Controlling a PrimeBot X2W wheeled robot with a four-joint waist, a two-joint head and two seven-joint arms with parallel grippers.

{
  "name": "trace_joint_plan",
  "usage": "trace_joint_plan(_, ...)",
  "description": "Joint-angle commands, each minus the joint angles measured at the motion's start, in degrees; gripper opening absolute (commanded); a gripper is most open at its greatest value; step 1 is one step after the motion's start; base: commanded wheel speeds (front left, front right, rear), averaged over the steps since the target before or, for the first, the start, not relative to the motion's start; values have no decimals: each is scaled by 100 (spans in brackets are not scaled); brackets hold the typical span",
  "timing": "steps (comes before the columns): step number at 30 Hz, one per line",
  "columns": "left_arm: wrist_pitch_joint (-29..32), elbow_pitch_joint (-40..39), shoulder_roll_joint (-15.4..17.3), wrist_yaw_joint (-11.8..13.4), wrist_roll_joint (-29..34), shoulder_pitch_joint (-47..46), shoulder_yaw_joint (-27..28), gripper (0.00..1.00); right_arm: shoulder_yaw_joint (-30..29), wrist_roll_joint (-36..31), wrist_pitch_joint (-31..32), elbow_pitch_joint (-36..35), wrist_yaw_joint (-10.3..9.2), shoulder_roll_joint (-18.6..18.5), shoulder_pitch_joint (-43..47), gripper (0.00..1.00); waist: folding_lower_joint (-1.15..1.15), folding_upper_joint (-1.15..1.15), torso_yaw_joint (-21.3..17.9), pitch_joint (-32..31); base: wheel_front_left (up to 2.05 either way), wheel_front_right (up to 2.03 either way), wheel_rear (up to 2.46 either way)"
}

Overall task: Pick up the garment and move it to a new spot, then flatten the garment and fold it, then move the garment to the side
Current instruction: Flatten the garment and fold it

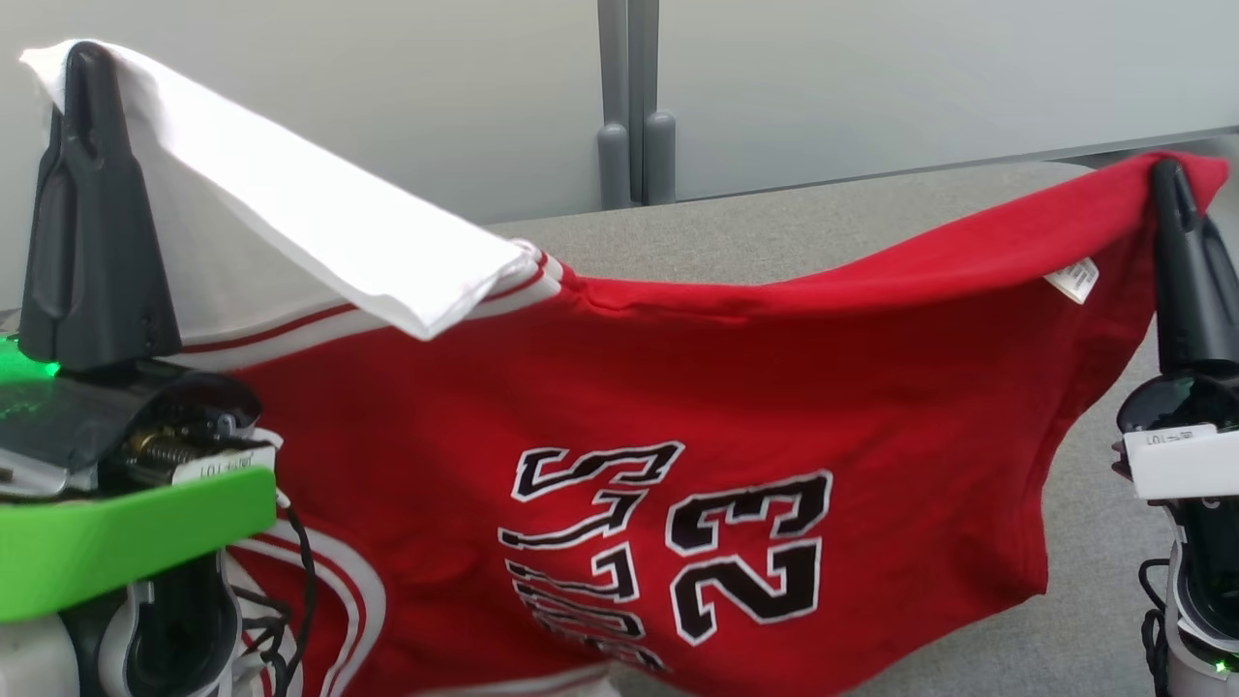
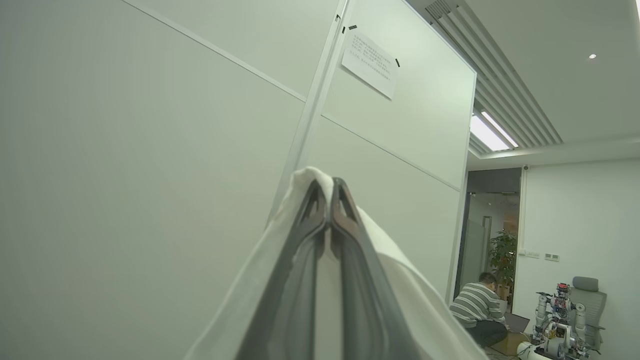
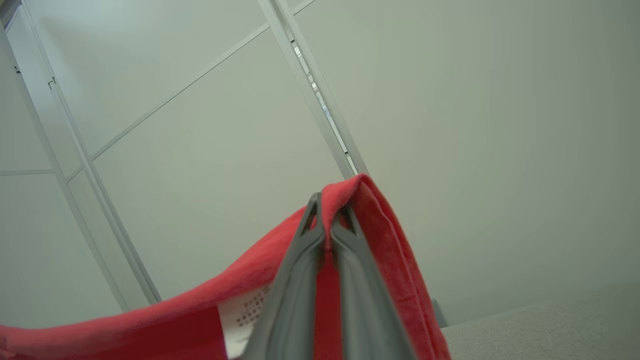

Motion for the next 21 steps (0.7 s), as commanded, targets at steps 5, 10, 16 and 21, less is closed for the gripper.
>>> trace_joint_plan(5,142,616,102,-33,-122,-346,74,0,141,-89,259,462,3,-16,-353,0,0,18,36,423,0,0,0)
trace_joint_plan(10,233,1818,218,-263,-202,-1202,95,0,434,-422,559,1512,3,-17,-1625,0,0,18,95,917,0,0,0)
trace_joint_plan(16,302,3429,265,-435,-104,-2727,37,0,559,-1001,435,3249,3,-20,-3623,0,0,18,195,1314,0,0,0)
trace_joint_plan(21,-50,4956,208,-583,228,-4265,-61,0,380,-1690,-196,5043,2,-84,-5474,0,0,18,345,1494,0,0,0)
